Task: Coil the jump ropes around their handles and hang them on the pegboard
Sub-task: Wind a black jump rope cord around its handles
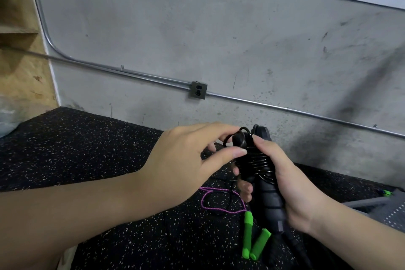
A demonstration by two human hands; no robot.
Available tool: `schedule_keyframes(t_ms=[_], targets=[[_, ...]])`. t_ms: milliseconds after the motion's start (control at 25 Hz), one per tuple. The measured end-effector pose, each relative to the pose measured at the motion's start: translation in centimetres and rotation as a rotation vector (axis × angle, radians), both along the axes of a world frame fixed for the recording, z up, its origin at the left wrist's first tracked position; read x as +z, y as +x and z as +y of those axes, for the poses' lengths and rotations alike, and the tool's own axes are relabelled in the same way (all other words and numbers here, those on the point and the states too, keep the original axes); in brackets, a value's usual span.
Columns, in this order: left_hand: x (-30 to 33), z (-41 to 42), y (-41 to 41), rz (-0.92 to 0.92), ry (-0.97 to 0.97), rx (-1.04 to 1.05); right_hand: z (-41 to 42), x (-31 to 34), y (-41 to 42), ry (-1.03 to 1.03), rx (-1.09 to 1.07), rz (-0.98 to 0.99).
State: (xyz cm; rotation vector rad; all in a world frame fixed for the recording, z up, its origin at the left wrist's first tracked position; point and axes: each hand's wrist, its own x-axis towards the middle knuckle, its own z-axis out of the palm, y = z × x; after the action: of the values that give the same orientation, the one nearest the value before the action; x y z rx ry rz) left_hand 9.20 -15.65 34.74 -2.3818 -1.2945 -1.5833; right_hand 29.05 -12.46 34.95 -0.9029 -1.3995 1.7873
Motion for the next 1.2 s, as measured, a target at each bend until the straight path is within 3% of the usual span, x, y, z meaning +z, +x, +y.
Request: schedule_keyframes(t_ms=[160, 480, 680, 1200], targets=[[-0.1, 0.2, -0.3, 0.092, 0.074, 0.046, -0.2, -0.1, -0.1, 0.098, -0.006, -0.054], [-0.2, 0.8, -1.6, 0.038, -0.056, -0.028, -0.8, 0.1, -0.8, 0.185, -0.062, -0.082], [-0.9, 1.0, -1.7, 0.23, 0.065, 0.016, -0.7, 0.1, -0.9, 0.229, -0.079, -0.121], [-0.9, 1.0, -1.4, 0.236, 0.028, 0.057, -0.2, -1.3, -1.0, 0.181, -0.074, -0.13]])
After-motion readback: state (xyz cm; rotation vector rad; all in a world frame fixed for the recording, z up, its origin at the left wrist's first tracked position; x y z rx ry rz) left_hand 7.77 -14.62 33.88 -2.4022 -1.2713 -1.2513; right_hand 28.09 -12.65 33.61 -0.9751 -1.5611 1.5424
